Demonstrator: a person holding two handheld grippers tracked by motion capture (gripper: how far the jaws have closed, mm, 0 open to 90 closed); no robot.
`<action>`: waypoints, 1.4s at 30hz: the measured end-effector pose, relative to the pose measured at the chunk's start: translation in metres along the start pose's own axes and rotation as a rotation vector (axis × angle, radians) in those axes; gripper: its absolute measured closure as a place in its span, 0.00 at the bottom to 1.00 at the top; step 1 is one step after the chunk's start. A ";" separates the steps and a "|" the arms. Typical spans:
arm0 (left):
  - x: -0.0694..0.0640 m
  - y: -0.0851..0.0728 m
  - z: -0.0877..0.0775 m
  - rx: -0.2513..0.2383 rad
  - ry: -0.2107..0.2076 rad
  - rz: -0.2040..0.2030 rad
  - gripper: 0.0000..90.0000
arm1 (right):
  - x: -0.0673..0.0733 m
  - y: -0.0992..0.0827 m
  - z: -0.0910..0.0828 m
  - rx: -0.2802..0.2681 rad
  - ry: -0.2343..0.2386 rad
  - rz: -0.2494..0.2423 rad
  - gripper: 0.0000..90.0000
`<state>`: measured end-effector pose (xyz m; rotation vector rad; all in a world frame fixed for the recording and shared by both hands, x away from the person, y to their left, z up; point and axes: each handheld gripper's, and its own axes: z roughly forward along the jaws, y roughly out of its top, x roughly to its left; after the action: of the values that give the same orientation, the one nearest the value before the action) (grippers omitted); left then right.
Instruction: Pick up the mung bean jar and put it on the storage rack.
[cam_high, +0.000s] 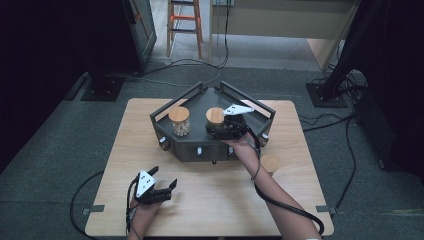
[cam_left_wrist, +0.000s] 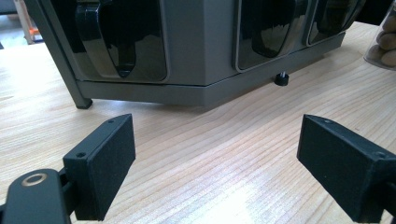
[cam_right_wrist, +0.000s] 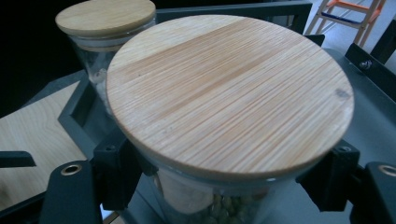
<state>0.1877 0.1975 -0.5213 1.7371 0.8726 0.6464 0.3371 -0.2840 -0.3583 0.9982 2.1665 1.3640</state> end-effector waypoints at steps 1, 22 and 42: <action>0.000 0.000 0.000 0.000 0.000 0.000 0.13 | 0.000 0.000 0.001 0.001 -0.003 0.000 0.28; 0.000 0.000 0.000 0.000 0.000 0.001 0.13 | 0.003 -0.003 0.018 0.004 -0.057 0.011 0.28; 0.000 0.000 0.000 -0.001 0.001 0.003 0.13 | 0.008 -0.005 0.024 0.019 -0.080 -0.004 0.28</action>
<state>0.1871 0.1976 -0.5215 1.7372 0.8706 0.6496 0.3450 -0.2646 -0.3734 1.0366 2.1256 1.2821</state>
